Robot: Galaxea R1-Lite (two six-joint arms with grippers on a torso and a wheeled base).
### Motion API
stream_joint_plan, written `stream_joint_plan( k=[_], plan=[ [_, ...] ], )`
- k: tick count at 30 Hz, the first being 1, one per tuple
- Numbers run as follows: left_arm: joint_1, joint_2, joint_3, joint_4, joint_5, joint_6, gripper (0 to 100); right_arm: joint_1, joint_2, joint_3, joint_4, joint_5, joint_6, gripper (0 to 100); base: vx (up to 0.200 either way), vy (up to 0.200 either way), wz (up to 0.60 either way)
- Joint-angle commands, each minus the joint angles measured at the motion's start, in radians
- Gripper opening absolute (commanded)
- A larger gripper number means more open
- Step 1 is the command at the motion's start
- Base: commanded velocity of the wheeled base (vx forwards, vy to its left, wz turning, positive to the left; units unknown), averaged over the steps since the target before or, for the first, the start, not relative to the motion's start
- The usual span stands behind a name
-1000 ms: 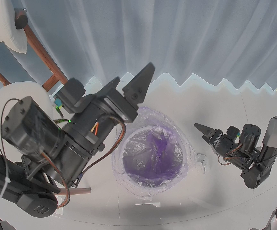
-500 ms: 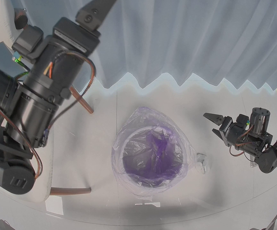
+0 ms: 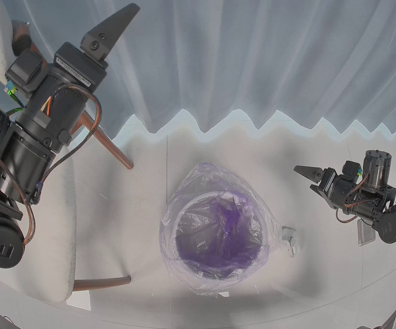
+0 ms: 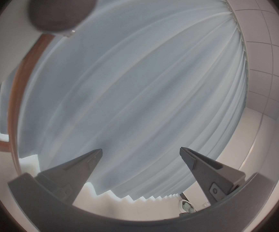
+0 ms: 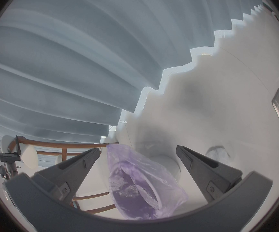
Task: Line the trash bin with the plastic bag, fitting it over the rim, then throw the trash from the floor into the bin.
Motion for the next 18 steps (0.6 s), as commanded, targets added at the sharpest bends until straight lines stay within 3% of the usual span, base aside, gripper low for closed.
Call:
stream_joint_plan(
  k=[1, 7, 18],
  plan=[
    [0.004, -0.031, -0.013, -0.002, -0.037, 0.001, 100, 0.007, -0.025, -0.021, 0.013, 0.001, -0.011, 100, 0.000, 0.000, 0.00],
    [-0.019, -0.045, -0.067, 0.011, -0.073, -0.007, 100, 0.013, -0.023, -0.027, 0.020, -0.002, -0.121, 100, 0.000, 0.000, 0.00],
    [-0.019, -0.080, -0.084, 0.017, -0.081, -0.054, 100, 0.032, 0.009, -0.112, 0.135, 0.002, -0.144, 100, 0.000, 0.000, 0.00]
  ],
)
